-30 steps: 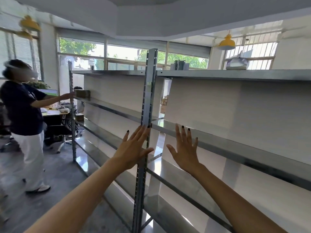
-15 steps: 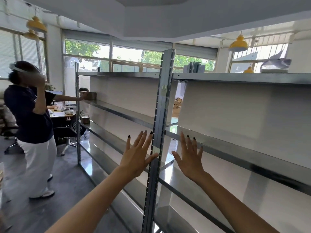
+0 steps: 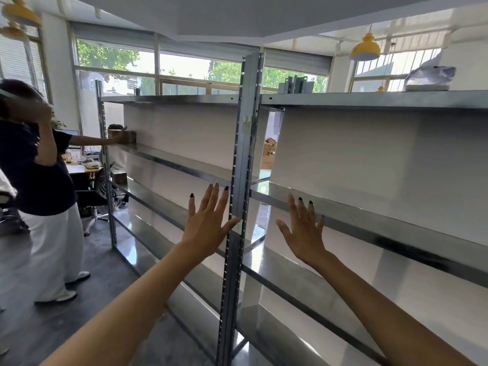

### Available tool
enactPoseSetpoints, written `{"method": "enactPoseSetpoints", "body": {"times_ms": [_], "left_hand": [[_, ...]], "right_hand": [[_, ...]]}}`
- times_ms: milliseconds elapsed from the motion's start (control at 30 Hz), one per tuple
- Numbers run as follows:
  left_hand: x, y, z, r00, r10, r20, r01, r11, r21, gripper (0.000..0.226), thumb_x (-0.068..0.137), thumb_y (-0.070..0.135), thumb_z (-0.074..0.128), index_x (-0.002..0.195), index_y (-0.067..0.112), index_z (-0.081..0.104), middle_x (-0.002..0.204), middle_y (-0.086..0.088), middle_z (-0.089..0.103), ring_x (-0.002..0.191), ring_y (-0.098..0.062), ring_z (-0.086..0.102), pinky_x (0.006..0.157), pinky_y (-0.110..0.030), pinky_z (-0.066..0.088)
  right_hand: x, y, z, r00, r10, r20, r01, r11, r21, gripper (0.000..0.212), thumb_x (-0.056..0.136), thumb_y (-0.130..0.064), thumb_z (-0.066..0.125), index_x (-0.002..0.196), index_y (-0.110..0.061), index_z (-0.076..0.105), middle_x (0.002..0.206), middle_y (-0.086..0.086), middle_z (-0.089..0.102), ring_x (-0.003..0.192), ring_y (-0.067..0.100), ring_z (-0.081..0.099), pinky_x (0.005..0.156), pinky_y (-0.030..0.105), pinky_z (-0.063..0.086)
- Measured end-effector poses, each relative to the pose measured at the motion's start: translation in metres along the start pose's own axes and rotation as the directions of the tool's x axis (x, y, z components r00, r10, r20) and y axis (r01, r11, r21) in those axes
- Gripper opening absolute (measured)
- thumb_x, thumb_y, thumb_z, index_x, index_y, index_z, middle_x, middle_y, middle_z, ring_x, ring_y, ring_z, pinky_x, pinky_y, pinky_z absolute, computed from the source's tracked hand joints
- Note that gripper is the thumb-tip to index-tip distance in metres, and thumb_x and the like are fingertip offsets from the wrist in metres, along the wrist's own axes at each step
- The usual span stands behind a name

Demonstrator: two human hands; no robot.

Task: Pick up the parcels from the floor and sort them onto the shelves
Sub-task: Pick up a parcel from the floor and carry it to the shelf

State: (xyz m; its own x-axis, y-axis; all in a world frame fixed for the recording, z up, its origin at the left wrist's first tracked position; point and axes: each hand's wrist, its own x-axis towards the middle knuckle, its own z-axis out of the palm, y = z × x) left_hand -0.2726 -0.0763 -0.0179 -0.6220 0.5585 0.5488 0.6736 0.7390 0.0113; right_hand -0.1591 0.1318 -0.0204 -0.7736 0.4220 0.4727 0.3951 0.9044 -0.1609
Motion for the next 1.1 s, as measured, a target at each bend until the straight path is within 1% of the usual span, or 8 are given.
{"method": "enactPoseSetpoints", "body": {"times_ms": [133, 233, 333, 433, 600, 767, 933, 1100], "left_hand": [[0.003, 0.009, -0.003, 0.999, -0.036, -0.021, 0.036, 0.999, 0.013, 0.081, 0.081, 0.068, 0.001, 0.148, 0.023, -0.011, 0.158, -0.006, -0.015, 0.144, -0.022, -0.018, 0.117, -0.055, -0.007], [0.0, 0.021, -0.005, 1.0, -0.015, -0.015, 0.015, 1.0, -0.006, 0.078, 0.085, 0.064, 0.003, 0.149, 0.021, -0.007, 0.159, -0.005, -0.012, 0.145, -0.022, -0.017, 0.117, -0.055, -0.006], [-0.007, 0.035, -0.005, 1.0, 0.005, 0.001, -0.005, 1.0, -0.003, 0.072, 0.09, 0.06, 0.008, 0.148, 0.021, -0.009, 0.158, -0.005, -0.014, 0.144, -0.022, -0.018, 0.117, -0.055, -0.006], [-0.015, 0.047, -0.008, 1.0, 0.017, 0.02, -0.017, 1.0, -0.006, 0.072, 0.09, 0.06, 0.009, 0.148, 0.022, -0.011, 0.158, -0.004, -0.016, 0.144, -0.022, -0.018, 0.115, -0.052, -0.01], [-0.027, 0.069, -0.016, 0.998, 0.061, 0.032, -0.059, 0.997, -0.038, 0.078, 0.083, 0.061, 0.0, 0.148, 0.02, -0.011, 0.158, -0.006, -0.015, 0.145, -0.023, -0.017, 0.113, -0.051, -0.011], [-0.035, 0.095, -0.02, 0.995, 0.099, 0.015, -0.097, 0.99, -0.099, 0.085, 0.076, 0.07, -0.008, 0.146, 0.024, -0.018, 0.157, -0.004, -0.019, 0.144, -0.023, -0.019, 0.116, -0.051, -0.009], [-0.052, 0.118, -0.024, 0.992, 0.121, 0.027, -0.117, 0.988, -0.099, 0.082, 0.076, 0.071, -0.004, 0.142, 0.027, -0.024, 0.157, -0.003, -0.021, 0.143, -0.021, -0.021, 0.117, -0.052, -0.009], [-0.084, 0.144, -0.039, 0.992, 0.111, 0.065, -0.104, 0.989, -0.104, 0.09, 0.07, 0.072, -0.011, 0.146, 0.025, -0.017, 0.157, -0.004, -0.02, 0.144, -0.023, -0.019, 0.117, -0.054, -0.003]], "right_hand": [[-0.009, 0.004, -0.004, 1.0, 0.02, -0.002, -0.02, 0.999, 0.039, 0.069, 0.094, -0.053, 0.026, 0.148, -0.03, -0.012, 0.16, 0.004, -0.007, 0.147, 0.029, -0.008, 0.114, 0.057, -0.002], [-0.019, 0.007, -0.009, 1.0, 0.027, -0.007, -0.027, 0.999, 0.029, 0.067, 0.095, -0.051, 0.024, 0.148, -0.029, -0.012, 0.16, 0.004, -0.007, 0.147, 0.028, -0.008, 0.115, 0.058, 0.0], [-0.03, 0.013, -0.014, 0.999, 0.034, -0.028, -0.034, 0.999, 0.0, 0.067, 0.095, -0.051, 0.023, 0.148, -0.03, -0.011, 0.16, 0.003, -0.007, 0.147, 0.028, -0.007, 0.115, 0.058, 0.001], [-0.044, 0.021, -0.018, 0.998, 0.049, -0.041, -0.049, 0.999, -0.007, 0.066, 0.095, -0.052, 0.023, 0.148, -0.031, -0.011, 0.16, 0.002, -0.007, 0.147, 0.028, -0.007, 0.113, 0.057, -0.001], [-0.064, 0.039, -0.032, 0.996, 0.081, -0.049, -0.082, 0.997, -0.015, 0.068, 0.093, -0.056, 0.021, 0.148, -0.031, -0.011, 0.16, 0.003, -0.006, 0.147, 0.029, -0.007, 0.113, 0.057, -0.003], [-0.087, 0.056, -0.05, 0.994, 0.094, -0.064, -0.095, 0.995, -0.009, 0.069, 0.09, -0.059, 0.019, 0.144, -0.035, -0.018, 0.16, 0.002, -0.009, 0.146, 0.027, -0.01, 0.113, 0.055, -0.005], [-0.113, 0.077, -0.068, 0.989, 0.134, -0.056, -0.135, 0.991, -0.014, 0.07, 0.092, -0.057, 0.023, 0.147, -0.033, -0.013, 0.16, 0.003, -0.008, 0.146, 0.027, -0.01, 0.113, 0.055, -0.006], [-0.154, 0.091, -0.087, 0.99, 0.131, -0.052, -0.132, 0.991, -0.003, 0.07, 0.093, -0.056, 0.024, 0.148, -0.031, -0.011, 0.16, 0.003, -0.009, 0.147, 0.026, -0.009, 0.115, 0.055, -0.003]]}}
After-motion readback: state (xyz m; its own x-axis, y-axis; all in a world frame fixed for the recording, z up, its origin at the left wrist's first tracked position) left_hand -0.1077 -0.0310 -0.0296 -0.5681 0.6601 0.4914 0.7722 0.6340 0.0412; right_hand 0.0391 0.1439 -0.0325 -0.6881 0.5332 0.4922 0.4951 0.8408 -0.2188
